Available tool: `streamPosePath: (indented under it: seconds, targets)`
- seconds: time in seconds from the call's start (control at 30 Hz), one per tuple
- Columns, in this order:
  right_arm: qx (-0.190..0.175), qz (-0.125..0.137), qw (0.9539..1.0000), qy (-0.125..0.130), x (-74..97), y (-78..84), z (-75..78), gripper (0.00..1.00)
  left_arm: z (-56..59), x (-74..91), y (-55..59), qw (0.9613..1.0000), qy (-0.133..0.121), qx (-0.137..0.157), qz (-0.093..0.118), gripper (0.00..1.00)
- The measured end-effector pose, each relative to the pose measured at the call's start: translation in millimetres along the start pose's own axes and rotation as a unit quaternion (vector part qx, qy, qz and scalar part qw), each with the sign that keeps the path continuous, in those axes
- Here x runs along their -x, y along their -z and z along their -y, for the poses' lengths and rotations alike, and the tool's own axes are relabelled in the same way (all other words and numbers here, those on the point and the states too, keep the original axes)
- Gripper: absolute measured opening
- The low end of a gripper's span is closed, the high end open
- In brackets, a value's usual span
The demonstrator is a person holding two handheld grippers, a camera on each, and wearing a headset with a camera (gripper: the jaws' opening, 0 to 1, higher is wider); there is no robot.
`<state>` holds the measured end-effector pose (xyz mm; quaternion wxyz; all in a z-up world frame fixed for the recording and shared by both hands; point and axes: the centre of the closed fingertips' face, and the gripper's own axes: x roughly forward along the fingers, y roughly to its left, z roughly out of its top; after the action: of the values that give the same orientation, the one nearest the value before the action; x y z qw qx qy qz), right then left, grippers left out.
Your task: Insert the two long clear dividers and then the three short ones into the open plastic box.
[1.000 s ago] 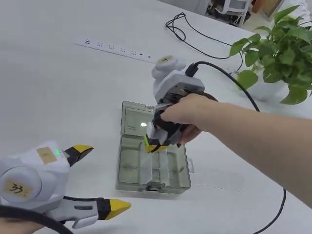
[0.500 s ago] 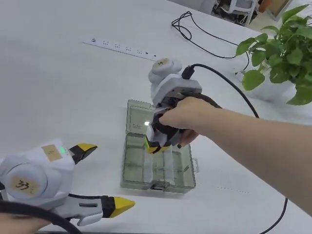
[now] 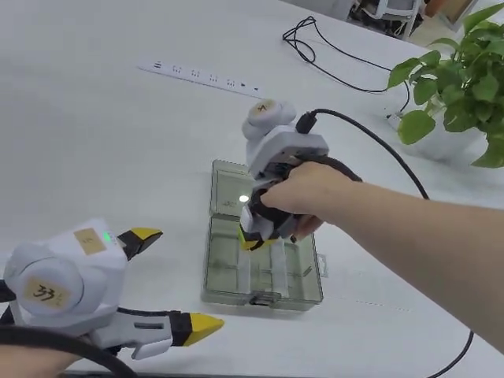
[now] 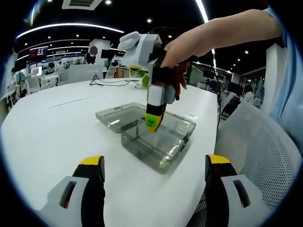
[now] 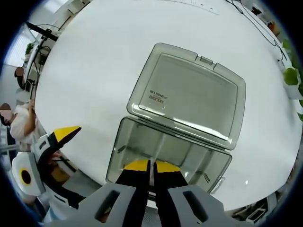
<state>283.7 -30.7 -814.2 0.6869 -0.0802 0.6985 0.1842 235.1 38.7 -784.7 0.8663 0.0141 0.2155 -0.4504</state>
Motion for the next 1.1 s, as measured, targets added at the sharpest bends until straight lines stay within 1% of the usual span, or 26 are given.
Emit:
streamPosePath:
  seconds: [0.2,0.37,0.47,0.5,0.57,0.67,0.7,0.73,0.87,0.93,0.97,1.03,1.07,1.1]
  targets:
    - [-0.002,0.004,1.0,-0.007,-0.7,-1.0,0.0,0.04,-0.2,0.0,-0.5,1.0,0.0,-0.004,-0.004,0.89]
    - [0.007,0.006,0.9999,-0.013,-0.8,-1.5,-1.3,0.05,-0.7,0.2,-1.6,1.0,-0.001,-0.005,-0.004,0.89]
    - [0.021,0.009,0.9995,-0.021,-0.6,-0.8,-3.3,0.06,-1.3,1.0,-1.2,0.9999,-0.002,-0.009,-0.007,0.89]
    - [0.021,0.007,0.9995,-0.021,-0.7,-0.1,-3.4,0.08,-1.7,1.5,-1.8,0.9999,-0.003,-0.008,-0.007,0.89]
    - [0.026,0.013,0.9993,-0.025,-0.8,-1.1,-5.1,0.14,-1.7,1.8,-1.7,0.9999,-0.003,-0.008,-0.008,0.89]
    - [0.028,0.025,0.9985,-0.038,0.3,-2.7,-8.0,0.19,-1.5,2.1,-1.5,0.9999,-0.002,-0.011,-0.01,0.89]
    - [0.031,0.032,0.9981,-0.042,0.3,-4.2,-8.3,0.22,-1.5,2.4,-1.7,0.9999,-0.002,-0.01,-0.01,0.89]
    - [0.027,0.031,0.9983,-0.042,0.8,-3.2,-6.9,0.25,-1.5,2.5,-1.5,0.9999,-0.002,-0.011,-0.012,0.89]
    - [0.031,0.046,0.9973,-0.049,2.4,-6.6,-4.3,0.3,-0.9,2.3,-0.8,0.9998,-0.001,-0.013,-0.015,0.89]
    - [0.028,0.065,0.9954,-0.064,3.9,-11.7,-7.0,0.36,0.2,1.9,-0.7,0.9998,0.0,-0.013,-0.016,0.89]
    - [0.019,0.066,0.9951,-0.071,4.4,-11.6,-8.3,0.38,0.6,1.8,-0.7,0.9998,0.0,-0.014,-0.017,0.89]
    - [0.017,0.078,0.9931,-0.086,5.7,-13.6,-11.2,0.43,1.4,1.5,-0.9,0.9997,0.001,-0.014,-0.018,0.89]
    - [0.014,0.081,0.9926,-0.09,6.3,-14.1,-11.6,0.46,1.7,1.3,-1.2,0.9997,0.002,-0.015,-0.018,0.89]
    - [0.011,0.094,0.9911,-0.094,6.9,-17.5,-12.0,0.49,1.7,1.0,-1.3,0.9997,0.002,-0.016,-0.02,0.89]
